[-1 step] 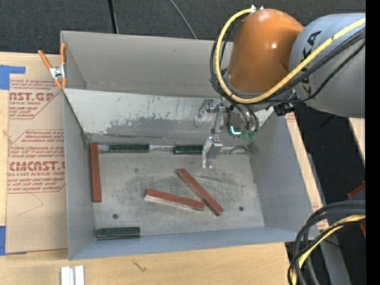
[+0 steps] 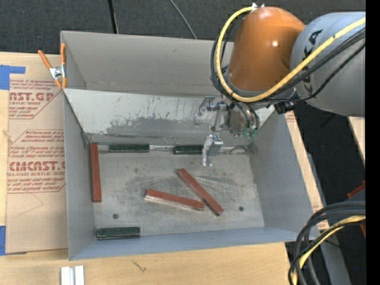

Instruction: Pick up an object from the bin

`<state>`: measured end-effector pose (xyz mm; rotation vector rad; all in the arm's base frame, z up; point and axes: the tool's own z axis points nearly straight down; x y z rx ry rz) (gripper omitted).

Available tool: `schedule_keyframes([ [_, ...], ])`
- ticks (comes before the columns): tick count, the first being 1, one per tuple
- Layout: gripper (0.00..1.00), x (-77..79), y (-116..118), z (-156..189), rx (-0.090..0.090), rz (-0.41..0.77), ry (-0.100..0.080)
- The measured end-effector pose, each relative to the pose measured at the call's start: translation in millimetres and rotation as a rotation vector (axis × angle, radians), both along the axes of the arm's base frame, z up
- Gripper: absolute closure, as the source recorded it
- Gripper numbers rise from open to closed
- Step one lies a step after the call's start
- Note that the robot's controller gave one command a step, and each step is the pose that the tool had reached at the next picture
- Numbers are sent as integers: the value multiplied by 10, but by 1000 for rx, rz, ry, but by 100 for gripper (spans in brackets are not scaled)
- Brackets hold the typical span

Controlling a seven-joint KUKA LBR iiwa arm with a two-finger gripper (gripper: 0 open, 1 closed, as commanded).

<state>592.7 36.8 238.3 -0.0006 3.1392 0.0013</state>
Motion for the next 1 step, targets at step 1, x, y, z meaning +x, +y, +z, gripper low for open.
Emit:
schedule_keyframes([
  [1, 0, -205, -22, -628, -1, 51, -4],
])
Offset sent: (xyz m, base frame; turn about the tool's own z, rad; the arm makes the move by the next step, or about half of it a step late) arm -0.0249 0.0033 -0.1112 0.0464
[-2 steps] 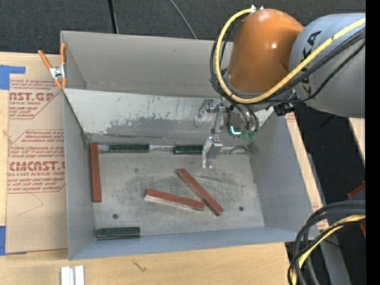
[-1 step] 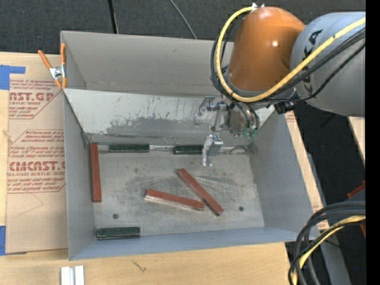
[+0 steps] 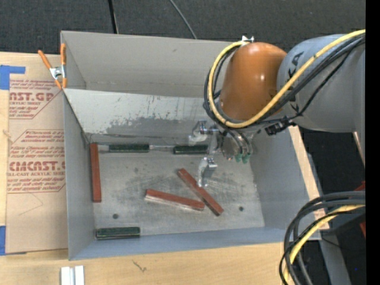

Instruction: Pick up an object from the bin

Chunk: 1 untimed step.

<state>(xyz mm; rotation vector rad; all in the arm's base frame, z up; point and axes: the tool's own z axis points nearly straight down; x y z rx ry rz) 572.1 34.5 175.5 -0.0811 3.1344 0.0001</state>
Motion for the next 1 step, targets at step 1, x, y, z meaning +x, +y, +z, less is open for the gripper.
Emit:
schedule_keyframes([
  [1, 0, -43, 34, -371, 1, -64, 7],
])
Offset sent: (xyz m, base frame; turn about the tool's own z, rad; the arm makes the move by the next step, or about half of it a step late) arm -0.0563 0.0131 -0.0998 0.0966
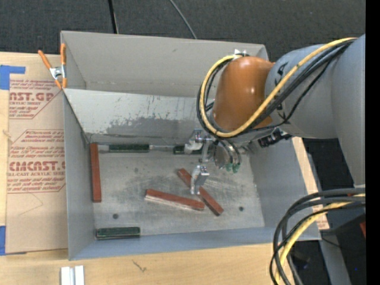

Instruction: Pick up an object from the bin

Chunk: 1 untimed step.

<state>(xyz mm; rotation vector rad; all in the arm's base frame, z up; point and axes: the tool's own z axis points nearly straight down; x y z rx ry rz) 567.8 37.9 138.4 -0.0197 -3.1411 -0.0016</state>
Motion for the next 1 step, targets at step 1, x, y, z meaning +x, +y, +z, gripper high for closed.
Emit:
schedule_keyframes([
  [1, 100, -430, 112, -546, 4, -33, -31],
])
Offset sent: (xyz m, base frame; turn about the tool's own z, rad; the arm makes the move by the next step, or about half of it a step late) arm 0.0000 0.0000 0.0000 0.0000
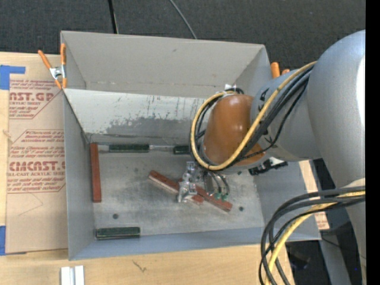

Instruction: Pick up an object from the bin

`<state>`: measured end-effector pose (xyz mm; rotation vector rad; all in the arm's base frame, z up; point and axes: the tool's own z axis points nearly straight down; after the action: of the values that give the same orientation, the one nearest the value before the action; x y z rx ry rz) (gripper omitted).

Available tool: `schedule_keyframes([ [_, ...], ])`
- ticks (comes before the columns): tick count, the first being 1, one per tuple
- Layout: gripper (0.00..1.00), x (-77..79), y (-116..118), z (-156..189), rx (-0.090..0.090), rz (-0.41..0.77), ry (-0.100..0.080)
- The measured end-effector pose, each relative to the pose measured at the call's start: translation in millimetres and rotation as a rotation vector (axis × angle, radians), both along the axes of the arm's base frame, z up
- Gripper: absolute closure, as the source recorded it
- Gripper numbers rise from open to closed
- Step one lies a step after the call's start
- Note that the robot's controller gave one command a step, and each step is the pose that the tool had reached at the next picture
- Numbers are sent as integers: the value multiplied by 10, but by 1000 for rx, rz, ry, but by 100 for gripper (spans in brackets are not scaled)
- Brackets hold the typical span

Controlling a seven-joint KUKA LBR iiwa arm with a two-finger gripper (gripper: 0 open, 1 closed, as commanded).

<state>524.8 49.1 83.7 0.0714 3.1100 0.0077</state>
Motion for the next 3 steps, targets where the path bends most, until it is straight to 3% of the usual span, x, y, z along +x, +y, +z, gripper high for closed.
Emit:
schedule_keyframes([
  [1, 0, -92, 3, -39, -2, 4, 38],
  [2, 0, -80, 3, -36, -2, 3, 32],
  [3, 100, 718, 146, -40, 3, -216, 17],
])
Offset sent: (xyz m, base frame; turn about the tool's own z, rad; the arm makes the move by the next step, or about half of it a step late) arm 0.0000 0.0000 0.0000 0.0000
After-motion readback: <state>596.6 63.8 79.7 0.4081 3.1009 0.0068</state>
